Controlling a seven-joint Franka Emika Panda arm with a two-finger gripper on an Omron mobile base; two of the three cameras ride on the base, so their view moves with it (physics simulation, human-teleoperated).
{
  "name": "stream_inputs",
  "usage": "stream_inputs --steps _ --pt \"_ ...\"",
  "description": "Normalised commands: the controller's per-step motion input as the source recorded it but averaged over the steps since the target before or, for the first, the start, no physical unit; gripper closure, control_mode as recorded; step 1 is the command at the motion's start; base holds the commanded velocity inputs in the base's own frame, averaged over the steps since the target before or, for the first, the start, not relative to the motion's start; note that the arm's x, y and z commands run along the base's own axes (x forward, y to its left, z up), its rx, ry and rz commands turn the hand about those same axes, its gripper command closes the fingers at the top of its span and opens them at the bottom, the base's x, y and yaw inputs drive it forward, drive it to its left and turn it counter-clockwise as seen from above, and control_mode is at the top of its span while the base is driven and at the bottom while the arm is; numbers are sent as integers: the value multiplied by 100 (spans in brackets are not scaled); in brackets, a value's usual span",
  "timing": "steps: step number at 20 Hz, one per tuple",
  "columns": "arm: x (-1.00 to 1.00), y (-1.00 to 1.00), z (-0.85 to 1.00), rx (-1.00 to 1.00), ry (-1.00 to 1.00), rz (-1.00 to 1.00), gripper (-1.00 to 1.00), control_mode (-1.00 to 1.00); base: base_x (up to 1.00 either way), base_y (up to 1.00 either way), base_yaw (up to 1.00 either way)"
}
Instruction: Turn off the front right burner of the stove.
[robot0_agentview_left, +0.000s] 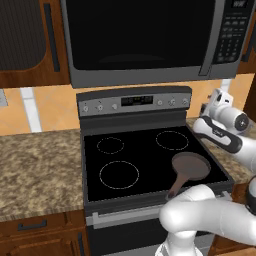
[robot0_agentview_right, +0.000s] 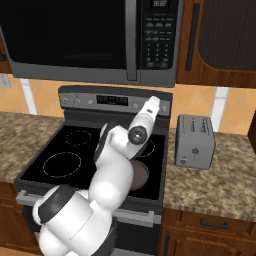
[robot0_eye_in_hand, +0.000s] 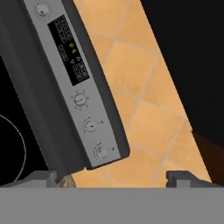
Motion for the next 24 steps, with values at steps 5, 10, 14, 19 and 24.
stream_inputs --steps 5,10,14,19,24 --pt "48 3 -2 -4 0 0 -100 -100 0 0 0" --pt "26 0 -11 -4 0 1 -100 -100 0 0 0" --pt "0 -5 -25 -2 -1 6 -100 -100 0 0 0" --pt "16 -13 -16 -1 0 4 -100 -100 0 0 0" --pt "32 -39 -9 0 0 2 -100 -100 0 0 0"
